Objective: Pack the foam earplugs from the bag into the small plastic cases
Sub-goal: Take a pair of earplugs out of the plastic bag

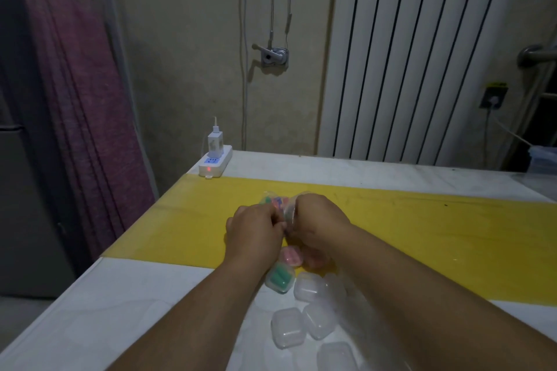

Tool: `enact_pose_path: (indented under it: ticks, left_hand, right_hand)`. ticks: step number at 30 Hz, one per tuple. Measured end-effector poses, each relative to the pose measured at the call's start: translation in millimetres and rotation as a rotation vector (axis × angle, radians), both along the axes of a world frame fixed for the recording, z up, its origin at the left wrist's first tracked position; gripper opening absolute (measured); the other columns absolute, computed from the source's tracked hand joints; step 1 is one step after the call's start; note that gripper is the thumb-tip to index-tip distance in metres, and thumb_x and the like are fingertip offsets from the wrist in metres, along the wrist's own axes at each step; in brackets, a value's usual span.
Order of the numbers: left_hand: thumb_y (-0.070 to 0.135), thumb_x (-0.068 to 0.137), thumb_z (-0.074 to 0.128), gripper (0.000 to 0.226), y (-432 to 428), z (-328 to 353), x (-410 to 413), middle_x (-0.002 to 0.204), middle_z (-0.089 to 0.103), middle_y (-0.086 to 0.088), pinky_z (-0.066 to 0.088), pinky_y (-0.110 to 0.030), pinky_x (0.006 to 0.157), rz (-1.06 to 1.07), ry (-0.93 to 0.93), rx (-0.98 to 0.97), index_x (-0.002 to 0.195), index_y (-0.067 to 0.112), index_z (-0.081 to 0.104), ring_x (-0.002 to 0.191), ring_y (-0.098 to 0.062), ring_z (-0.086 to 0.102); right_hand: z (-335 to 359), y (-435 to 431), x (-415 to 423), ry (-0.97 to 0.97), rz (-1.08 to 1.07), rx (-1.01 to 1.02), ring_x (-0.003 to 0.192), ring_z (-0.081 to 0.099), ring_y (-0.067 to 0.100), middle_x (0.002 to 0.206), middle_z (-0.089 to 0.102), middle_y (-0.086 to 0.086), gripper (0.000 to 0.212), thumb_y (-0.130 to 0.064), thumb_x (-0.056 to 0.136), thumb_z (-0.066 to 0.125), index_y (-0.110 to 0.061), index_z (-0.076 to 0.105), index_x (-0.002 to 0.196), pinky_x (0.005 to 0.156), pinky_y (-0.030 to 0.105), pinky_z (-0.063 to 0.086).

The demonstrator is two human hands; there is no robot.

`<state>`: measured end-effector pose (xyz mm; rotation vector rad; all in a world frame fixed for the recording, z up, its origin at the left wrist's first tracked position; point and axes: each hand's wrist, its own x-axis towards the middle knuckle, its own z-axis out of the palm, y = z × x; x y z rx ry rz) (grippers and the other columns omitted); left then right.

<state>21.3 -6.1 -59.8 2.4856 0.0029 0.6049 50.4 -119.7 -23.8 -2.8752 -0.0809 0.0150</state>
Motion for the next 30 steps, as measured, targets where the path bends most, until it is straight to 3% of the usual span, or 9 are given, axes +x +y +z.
enact_pose_path:
  ticks: [3, 6, 11, 13, 17, 19, 23, 26, 30]
  left_hand:
    - [0.033, 0.086, 0.063, 0.01, 0, 0, 0, 0.084, 0.066, 0.005, 0.031, -0.033, 0.076, 0.011, 0.015, 0.016, 0.081, 0.024, 0.066, 0.098, -0.022, 0.051]
    - [0.032, 0.084, 0.063, 0.008, -1, 3, -2, 0.085, 0.066, 0.006, 0.032, -0.032, 0.075, 0.007, 0.022, 0.031, 0.081, 0.027, 0.067, 0.099, -0.022, 0.051]
    - [0.023, 0.086, 0.063, 0.024, -6, 17, -12, 0.109, 0.063, 0.01, 0.037, -0.03, 0.086, -0.001, -0.138, 0.086, 0.107, 0.031, 0.07, 0.106, -0.018, 0.047]
    - [0.016, 0.088, 0.063, 0.023, -12, 23, -21, 0.103, 0.065, 0.01, 0.043, -0.031, 0.087, -0.141, -0.219, -0.068, 0.105, 0.028, 0.072, 0.1, -0.015, 0.052]
    - [0.008, 0.089, 0.065, 0.03, -29, 31, -39, 0.092, 0.07, 0.016, 0.051, -0.017, 0.074, -0.532, -0.001, -0.514, 0.095, 0.036, 0.072, 0.087, -0.005, 0.063]
    - [0.005, 0.087, 0.068, 0.024, -32, 30, -40, 0.088, 0.072, 0.009, 0.051, -0.016, 0.072, -0.546, 0.035, -0.557, 0.088, 0.028, 0.073, 0.083, -0.007, 0.066]
    - [-0.002, 0.084, 0.067, 0.014, -30, 29, -40, 0.079, 0.069, -0.007, 0.054, -0.035, 0.07, -0.49, 0.042, -0.62, 0.081, 0.012, 0.069, 0.069, -0.014, 0.063]
    - [-0.006, 0.085, 0.063, 0.02, -29, 30, -42, 0.079, 0.068, -0.01, 0.054, -0.032, 0.066, -0.493, 0.065, -0.692, 0.083, 0.013, 0.069, 0.065, -0.014, 0.062]
    - [0.001, 0.087, 0.065, 0.017, -30, 31, -41, 0.08, 0.07, -0.006, 0.054, -0.033, 0.066, -0.483, 0.087, -0.723, 0.087, 0.016, 0.073, 0.067, -0.015, 0.06]
  right_hand:
    - [7, -9, -6, -0.017, -0.012, 0.006, 0.065, 0.051, 0.025, 0.07, 0.053, 0.004, 0.013, -0.02, 0.082, 0.063, -0.015, 0.057, 0.071, 0.052, 0.022, 0.035]
    - [15, -27, -23, -0.057, -0.068, 0.058, 0.065, 0.047, 0.027, 0.061, 0.045, 0.006, 0.032, -0.026, 0.089, 0.062, -0.013, 0.049, 0.062, 0.047, 0.026, 0.031]
    - [17, -56, -56, -0.145, -0.03, 0.282, 0.072, 0.058, 0.025, 0.081, 0.067, 0.008, 0.025, -0.032, 0.091, 0.058, -0.011, 0.066, 0.08, 0.063, 0.033, 0.047]
    - [18, -64, -71, -0.2, -0.004, 0.34, 0.077, 0.061, 0.02, 0.081, 0.066, -0.003, 0.018, -0.033, 0.092, 0.058, -0.02, 0.064, 0.081, 0.069, 0.035, 0.05]
    - [23, -75, -90, -0.214, 0.031, 0.491, 0.063, 0.064, 0.013, 0.077, 0.065, -0.006, 0.013, -0.028, 0.093, 0.06, -0.024, 0.062, 0.08, 0.061, 0.029, 0.048]
    - [21, -78, -95, -0.194, 0.043, 0.577, 0.053, 0.061, 0.01, 0.072, 0.063, -0.004, 0.013, -0.024, 0.093, 0.061, -0.017, 0.064, 0.083, 0.055, 0.028, 0.049]
    - [7, -85, -98, -0.159, 0.008, 0.823, 0.051, 0.058, 0.013, 0.07, 0.06, -0.001, 0.007, -0.014, 0.093, 0.061, -0.017, 0.066, 0.09, 0.058, 0.038, 0.055]
    - [6, -91, -97, -0.12, -0.026, 0.973, 0.056, 0.057, 0.018, 0.071, 0.059, 0.007, 0.019, -0.007, 0.097, 0.056, -0.019, 0.07, 0.097, 0.06, 0.035, 0.054]
    - [8, -94, -99, -0.161, -0.044, 1.058, 0.058, 0.064, 0.011, 0.074, 0.063, 0.003, 0.016, -0.008, 0.095, 0.06, -0.014, 0.071, 0.085, 0.062, 0.026, 0.057]
